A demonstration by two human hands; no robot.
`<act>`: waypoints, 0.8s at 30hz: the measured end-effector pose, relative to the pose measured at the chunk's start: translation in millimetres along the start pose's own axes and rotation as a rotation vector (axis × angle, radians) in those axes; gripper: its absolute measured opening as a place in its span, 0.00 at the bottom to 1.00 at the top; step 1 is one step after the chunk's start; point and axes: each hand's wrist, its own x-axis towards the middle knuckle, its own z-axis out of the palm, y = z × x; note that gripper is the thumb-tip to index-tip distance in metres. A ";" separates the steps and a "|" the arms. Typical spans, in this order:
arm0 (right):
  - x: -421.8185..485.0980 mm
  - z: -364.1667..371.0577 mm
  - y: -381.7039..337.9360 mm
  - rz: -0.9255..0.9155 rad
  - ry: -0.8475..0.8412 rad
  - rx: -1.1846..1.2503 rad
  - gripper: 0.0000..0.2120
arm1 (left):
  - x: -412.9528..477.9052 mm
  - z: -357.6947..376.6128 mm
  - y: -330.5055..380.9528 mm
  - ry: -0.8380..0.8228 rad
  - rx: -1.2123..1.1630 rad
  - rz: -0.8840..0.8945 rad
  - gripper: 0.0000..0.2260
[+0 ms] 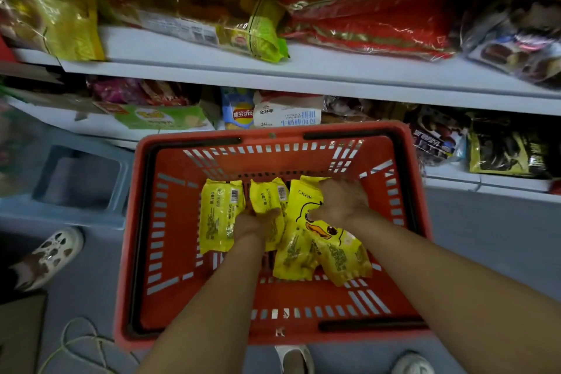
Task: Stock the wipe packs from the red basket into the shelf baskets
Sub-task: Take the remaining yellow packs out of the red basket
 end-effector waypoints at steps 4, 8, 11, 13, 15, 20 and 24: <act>-41.1 -13.9 1.1 0.040 0.084 0.264 0.19 | -30.7 -5.9 7.1 0.051 -0.080 0.154 0.10; -97.5 -46.4 18.2 0.121 0.211 1.039 0.15 | -85.3 -22.0 8.3 0.080 -0.224 0.225 0.28; -145.2 -77.6 40.5 0.184 0.206 1.459 0.11 | -148.9 -25.5 21.0 0.025 -0.270 0.301 0.32; -175.1 -94.2 59.2 0.212 0.186 1.609 0.09 | -197.7 -18.7 34.1 -0.081 -0.351 0.301 0.18; -202.9 -110.6 80.8 0.239 0.171 1.691 0.08 | -239.6 -3.7 43.1 -0.206 -0.429 0.274 0.12; -277.3 -157.0 154.3 0.145 0.085 1.711 0.09 | -348.2 44.4 77.1 -0.397 -0.570 0.289 0.11; -332.9 -190.6 221.6 -0.032 -0.090 1.434 0.14 | -426.9 83.8 99.7 -0.542 -0.515 0.393 0.22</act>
